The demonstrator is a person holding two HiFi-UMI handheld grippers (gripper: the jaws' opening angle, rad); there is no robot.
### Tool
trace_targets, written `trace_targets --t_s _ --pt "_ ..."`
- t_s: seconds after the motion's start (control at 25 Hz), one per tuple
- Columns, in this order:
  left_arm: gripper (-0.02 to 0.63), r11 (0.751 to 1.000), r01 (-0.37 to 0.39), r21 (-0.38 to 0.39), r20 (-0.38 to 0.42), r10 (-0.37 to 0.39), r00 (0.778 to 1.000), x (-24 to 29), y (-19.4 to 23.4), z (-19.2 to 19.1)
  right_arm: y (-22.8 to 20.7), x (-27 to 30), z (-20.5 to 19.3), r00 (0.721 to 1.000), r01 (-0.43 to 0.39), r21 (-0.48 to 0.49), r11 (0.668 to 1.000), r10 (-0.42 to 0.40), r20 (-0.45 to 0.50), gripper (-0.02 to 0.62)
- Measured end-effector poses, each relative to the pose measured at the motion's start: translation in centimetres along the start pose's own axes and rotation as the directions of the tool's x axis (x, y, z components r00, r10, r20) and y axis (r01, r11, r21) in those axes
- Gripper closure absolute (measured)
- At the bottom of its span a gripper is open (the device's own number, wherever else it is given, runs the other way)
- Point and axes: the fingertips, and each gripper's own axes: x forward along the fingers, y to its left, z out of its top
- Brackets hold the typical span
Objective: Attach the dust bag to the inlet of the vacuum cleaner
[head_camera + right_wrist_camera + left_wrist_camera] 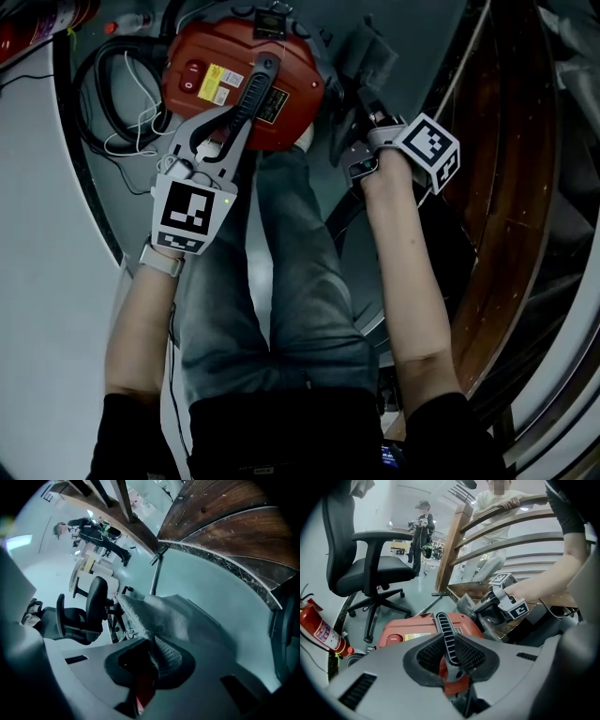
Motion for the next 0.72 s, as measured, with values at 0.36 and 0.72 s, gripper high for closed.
trace_targets --t_s 0.36,0.72 --pt "0.53 1.0 -0.008 0.007 0.011 0.008 1.0 0.0 -0.2 0.0 0.1 1.6 1.5 1.0 -0.022 -0.077 0.997 0.023 0.017 0.548" --pt "0.529 1.0 -0.025 -0.018 0.027 0.026 0.999 0.0 -0.1 0.2 1.1 1.0 0.8 1.0 -0.016 -0.05 0.999 0.016 0.009 0.549"
